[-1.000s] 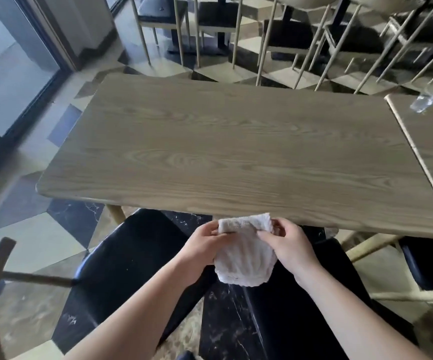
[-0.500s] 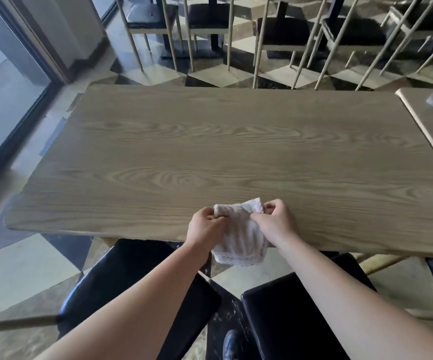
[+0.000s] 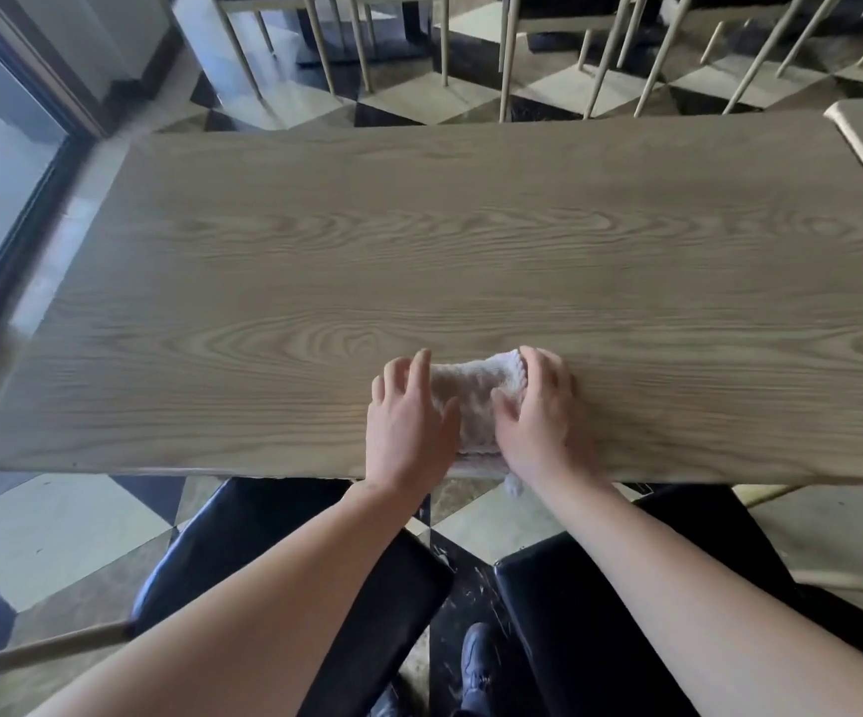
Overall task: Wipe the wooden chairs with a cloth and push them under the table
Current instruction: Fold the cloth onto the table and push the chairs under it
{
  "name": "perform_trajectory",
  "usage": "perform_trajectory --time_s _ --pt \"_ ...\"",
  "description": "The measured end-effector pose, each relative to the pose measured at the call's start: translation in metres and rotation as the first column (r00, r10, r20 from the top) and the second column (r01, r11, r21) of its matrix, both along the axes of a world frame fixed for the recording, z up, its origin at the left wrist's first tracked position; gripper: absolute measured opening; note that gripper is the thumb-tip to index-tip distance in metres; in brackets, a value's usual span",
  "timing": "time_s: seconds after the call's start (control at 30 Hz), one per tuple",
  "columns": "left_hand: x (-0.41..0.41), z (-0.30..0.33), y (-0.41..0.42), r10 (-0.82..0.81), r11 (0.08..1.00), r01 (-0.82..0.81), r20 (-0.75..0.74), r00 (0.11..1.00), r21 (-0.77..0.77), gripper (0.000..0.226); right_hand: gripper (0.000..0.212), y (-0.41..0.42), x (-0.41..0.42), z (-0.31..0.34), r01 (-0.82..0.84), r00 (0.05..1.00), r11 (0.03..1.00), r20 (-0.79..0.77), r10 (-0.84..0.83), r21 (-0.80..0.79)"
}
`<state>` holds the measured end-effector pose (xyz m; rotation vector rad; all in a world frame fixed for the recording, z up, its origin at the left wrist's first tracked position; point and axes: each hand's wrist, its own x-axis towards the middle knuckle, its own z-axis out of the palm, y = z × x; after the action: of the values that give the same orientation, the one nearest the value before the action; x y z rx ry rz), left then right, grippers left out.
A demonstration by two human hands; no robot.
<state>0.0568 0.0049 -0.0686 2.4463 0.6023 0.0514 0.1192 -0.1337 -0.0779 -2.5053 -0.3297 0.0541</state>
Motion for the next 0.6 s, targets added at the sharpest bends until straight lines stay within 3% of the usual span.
perform_trajectory --time_s 0.07,0.13,0.4,0.53,0.6 --pt "-0.015 -0.006 0.002 -0.236 0.955 0.235 -0.018 0.972 0.182 0.06 0.055 -0.007 -0.019 0.001 -0.155 0.985 0.982 0.061 0.163 -0.109" --pt "-0.027 -0.016 0.005 -0.358 0.91 0.363 -0.065 0.932 0.2 0.055 0.06 -0.014 -0.036 -0.003 -0.28 0.958 0.939 0.011 0.288 -0.198" --pt "-0.021 -0.014 0.009 -0.367 0.855 0.475 -0.405 0.837 0.206 0.062 0.059 -0.02 -0.043 -0.011 -0.356 0.933 0.863 -0.189 0.306 -0.359" --pt "-0.009 0.016 0.003 -0.362 0.825 0.544 -0.597 0.716 0.153 0.058 0.058 -0.012 -0.032 0.012 -0.398 0.902 0.847 -0.322 0.289 -0.354" --pt "-0.02 0.045 -0.003 -0.34 0.852 0.514 -0.641 0.688 0.1 0.058 0.055 -0.011 -0.033 0.042 -0.413 0.871 0.848 -0.415 0.262 -0.332"
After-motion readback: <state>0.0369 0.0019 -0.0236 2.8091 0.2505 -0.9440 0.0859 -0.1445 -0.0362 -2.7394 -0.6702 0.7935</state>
